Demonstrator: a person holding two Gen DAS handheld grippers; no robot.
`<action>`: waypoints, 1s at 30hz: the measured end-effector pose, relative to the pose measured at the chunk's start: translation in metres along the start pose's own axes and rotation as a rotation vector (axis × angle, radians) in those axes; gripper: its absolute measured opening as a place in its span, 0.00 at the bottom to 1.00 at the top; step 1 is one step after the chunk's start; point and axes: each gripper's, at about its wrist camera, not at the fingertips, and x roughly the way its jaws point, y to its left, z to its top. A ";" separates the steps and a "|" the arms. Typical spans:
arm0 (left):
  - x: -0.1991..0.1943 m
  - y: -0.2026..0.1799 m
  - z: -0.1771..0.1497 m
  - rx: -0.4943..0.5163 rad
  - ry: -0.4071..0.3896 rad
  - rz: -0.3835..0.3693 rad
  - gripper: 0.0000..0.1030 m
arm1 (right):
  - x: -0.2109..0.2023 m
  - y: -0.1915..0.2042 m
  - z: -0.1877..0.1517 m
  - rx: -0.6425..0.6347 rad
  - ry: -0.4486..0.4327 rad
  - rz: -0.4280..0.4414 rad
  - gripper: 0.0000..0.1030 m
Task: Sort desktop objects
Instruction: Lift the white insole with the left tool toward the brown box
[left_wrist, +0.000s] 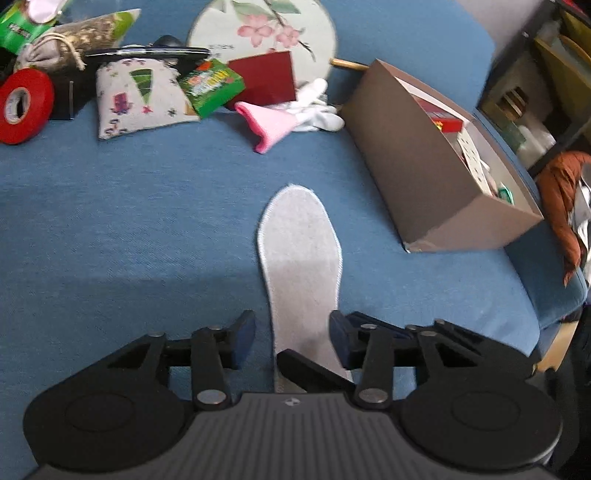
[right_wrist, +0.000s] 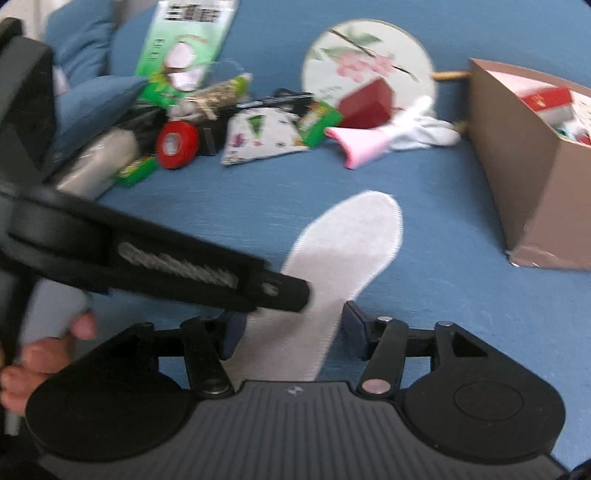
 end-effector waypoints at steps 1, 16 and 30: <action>-0.001 0.000 0.001 0.000 -0.008 0.011 0.57 | 0.001 -0.001 0.001 0.012 0.000 -0.008 0.64; 0.028 -0.014 0.018 0.096 0.059 0.035 0.30 | 0.016 0.016 -0.005 -0.043 -0.055 -0.091 0.60; 0.001 -0.031 0.018 0.013 0.000 0.002 0.14 | -0.016 -0.012 0.003 0.053 -0.108 -0.107 0.38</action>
